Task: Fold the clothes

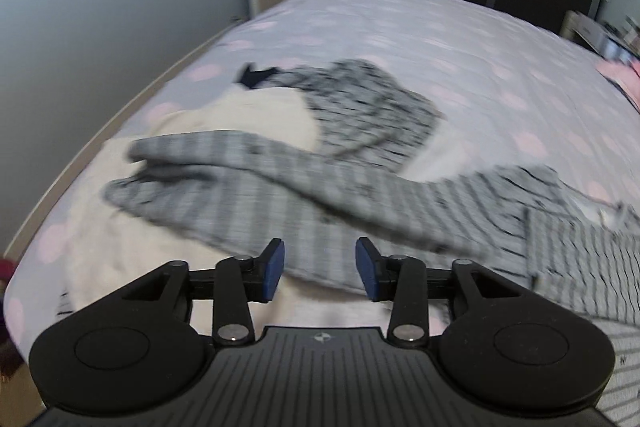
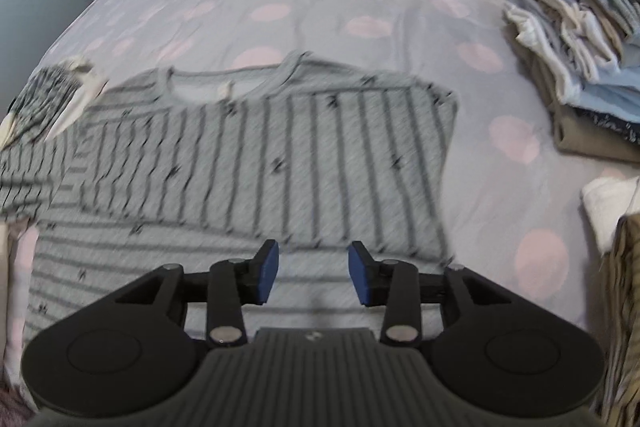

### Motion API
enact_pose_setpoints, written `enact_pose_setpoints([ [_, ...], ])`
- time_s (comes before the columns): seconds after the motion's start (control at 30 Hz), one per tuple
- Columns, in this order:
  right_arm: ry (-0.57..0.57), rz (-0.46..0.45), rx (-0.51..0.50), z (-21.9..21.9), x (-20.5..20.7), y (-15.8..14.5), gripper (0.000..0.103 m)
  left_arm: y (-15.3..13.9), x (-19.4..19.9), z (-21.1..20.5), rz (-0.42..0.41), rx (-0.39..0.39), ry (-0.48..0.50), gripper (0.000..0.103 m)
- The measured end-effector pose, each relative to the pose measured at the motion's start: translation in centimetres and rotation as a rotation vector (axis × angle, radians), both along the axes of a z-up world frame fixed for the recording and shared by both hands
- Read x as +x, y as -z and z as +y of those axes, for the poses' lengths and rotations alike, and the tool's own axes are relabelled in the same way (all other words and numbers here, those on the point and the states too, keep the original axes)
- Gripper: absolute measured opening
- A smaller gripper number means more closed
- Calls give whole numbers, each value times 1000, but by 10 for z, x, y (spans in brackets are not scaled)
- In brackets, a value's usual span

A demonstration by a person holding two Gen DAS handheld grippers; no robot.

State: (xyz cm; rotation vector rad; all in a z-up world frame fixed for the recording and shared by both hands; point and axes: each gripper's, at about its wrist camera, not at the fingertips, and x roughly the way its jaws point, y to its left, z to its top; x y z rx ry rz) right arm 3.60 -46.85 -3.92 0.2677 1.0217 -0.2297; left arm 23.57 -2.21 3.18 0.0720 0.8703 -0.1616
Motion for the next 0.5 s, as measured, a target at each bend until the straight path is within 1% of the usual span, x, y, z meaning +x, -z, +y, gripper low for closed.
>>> enact_pose_setpoints([
  [0.13, -28, 2, -3, 25, -1, 3, 44, 9, 14, 39, 32, -56, -103, 38],
  [0.23, -46, -9, -9, 38, 2, 2, 45, 19, 23, 59, 45, -87, -159, 38],
  [0.3, -58, -14, -29, 46, 6, 2, 45, 23, 28, 69, 38, -120, -192, 38],
  [0.47, -85, -19, -54, 59, 16, 3, 45, 28, 45, 87, 16, -238, -246, 39],
  [0.5, -95, -19, -60, 62, 18, 3, 45, 28, 47, 89, 10, -249, -259, 39],
])
